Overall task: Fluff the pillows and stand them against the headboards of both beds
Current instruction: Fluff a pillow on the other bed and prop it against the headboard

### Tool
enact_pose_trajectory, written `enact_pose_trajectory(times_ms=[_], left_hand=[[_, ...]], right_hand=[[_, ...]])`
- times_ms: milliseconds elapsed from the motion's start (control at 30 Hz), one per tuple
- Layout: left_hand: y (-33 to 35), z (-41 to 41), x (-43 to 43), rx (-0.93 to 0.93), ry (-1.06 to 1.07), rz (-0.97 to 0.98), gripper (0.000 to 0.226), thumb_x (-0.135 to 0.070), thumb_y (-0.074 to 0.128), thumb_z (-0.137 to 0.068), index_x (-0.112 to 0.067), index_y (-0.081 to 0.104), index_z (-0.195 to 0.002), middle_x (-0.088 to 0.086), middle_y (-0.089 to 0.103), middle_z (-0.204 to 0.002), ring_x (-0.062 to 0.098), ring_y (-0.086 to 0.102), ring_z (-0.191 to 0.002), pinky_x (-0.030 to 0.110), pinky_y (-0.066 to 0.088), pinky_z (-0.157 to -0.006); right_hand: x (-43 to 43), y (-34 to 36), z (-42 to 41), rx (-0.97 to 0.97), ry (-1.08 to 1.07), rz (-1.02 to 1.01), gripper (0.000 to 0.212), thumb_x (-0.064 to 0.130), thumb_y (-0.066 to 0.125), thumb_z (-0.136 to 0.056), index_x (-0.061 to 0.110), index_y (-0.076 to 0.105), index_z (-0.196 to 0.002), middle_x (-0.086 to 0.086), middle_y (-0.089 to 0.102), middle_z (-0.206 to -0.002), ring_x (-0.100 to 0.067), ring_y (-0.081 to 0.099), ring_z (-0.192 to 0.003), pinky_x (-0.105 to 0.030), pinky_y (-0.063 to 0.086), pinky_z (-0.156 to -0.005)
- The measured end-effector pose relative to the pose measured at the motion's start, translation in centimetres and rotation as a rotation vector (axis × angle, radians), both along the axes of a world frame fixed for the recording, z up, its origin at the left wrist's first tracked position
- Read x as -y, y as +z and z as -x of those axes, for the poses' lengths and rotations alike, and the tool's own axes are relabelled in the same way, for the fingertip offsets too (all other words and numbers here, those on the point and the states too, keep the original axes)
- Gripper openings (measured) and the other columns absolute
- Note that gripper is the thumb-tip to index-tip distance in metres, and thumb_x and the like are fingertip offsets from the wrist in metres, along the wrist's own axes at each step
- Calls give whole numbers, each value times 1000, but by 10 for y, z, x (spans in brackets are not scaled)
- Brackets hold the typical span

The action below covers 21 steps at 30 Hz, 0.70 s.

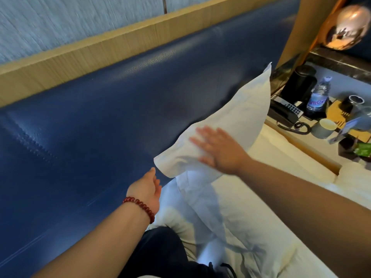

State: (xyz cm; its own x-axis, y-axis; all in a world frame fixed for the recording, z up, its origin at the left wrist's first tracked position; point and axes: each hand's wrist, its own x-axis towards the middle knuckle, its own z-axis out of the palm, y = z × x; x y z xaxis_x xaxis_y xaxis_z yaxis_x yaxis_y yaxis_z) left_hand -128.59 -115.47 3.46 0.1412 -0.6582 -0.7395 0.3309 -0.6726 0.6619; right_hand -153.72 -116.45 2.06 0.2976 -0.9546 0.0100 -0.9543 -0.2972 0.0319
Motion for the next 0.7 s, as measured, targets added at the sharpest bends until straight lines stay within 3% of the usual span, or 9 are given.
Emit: enact_pose_trajectory(times_ms=[67,133,267,433,500,600,700], left_hand=[[10,6,-3,-47,11,-19,10,-21,67,-92,-12,62,-90,3,66,-107,12,64,-92,26,50,-71],[22,20,0,-72,-2,16,10,-20,66,-93,-12,62,-88,2,66,-92,11,64,-82,24,50,-66],[51,56,6,-97,-73,110,9,-19,62,-95,-12,62,-89,0,66,-81,11,64,-74,23,52,-64],[68,98,20,6,-240,260,13,-22,57,-97,-15,60,-87,0,66,-89,9,64,-83,23,54,-75],[68,114,28,216,-444,407,14,-26,54,-98,-16,60,-91,1,66,-94,12,63,-87,28,54,-81],[66,123,43,734,-915,779,19,-31,55,-96,-17,60,-108,-3,62,-105,15,57,-97,27,44,-84],[64,126,61,1068,-1390,1053,43,-35,56,-96,-20,48,-134,-2,49,-136,17,43,-125,24,33,-101]], right_hand=[[20,11,33,28,-256,-60,67,63,23,-96,35,7,-154,0,3,-164,-25,2,-150,-46,6,-118],[25,20,61,64,-411,-75,68,67,11,-93,37,5,-154,3,2,-164,-26,1,-150,-51,10,-118],[3,24,64,171,-373,-64,80,76,-2,-83,38,11,-153,4,10,-163,-24,7,-150,-49,18,-117],[-26,24,46,264,-329,-84,79,73,0,-82,39,12,-153,5,9,-163,-21,7,-150,-46,20,-117],[-35,24,47,289,-343,-86,79,73,0,-81,41,10,-153,7,8,-163,-20,6,-150,-46,20,-118],[-43,23,57,287,-373,-102,76,71,3,-83,42,10,-152,9,6,-163,-19,7,-150,-45,21,-117],[-50,14,65,347,-430,-145,64,65,14,-92,42,11,-152,11,6,-163,-17,6,-150,-42,21,-117]])
